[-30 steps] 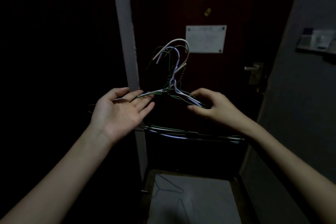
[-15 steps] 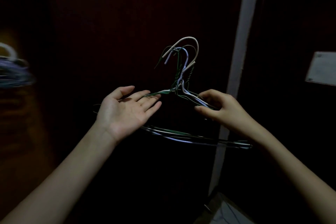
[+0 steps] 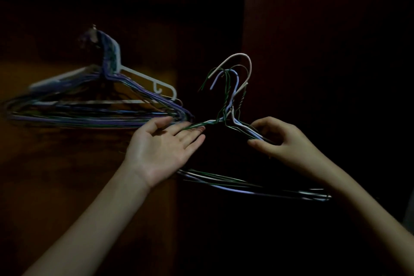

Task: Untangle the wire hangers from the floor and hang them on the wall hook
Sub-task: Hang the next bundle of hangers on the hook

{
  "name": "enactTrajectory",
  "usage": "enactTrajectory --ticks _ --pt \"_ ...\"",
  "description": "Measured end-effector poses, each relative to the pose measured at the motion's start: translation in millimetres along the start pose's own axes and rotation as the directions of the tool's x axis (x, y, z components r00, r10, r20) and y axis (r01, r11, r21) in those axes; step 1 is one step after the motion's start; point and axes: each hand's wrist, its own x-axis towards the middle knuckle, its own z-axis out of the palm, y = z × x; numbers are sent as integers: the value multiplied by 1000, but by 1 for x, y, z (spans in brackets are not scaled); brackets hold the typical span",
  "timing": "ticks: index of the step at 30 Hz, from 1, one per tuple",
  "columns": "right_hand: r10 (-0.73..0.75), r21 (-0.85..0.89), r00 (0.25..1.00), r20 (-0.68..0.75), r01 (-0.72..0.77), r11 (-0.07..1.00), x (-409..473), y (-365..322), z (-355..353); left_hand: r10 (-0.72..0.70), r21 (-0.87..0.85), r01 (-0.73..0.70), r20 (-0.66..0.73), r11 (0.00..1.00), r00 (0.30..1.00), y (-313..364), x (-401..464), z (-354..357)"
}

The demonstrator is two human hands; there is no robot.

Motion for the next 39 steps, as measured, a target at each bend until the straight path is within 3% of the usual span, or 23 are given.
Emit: enactTrajectory --ticks 6,18,29,34,39 --pt "-67 34 998 -8 67 997 47 -31 56 58 37 -58 1 998 998 69 -3 -27" --pt "-60 136 997 47 53 989 131 -65 130 169 68 -164 -70 984 983 159 9 -59" --pt "-80 163 992 95 64 984 201 -85 139 275 89 -268 -77 959 958 208 28 -48" --pt "-122 172 983 135 98 980 211 -80 132 246 144 -230 -103 963 964 207 27 -48" --pt "-137 210 987 89 116 971 212 -77 123 221 189 -202 -84 961 972 207 31 -41"
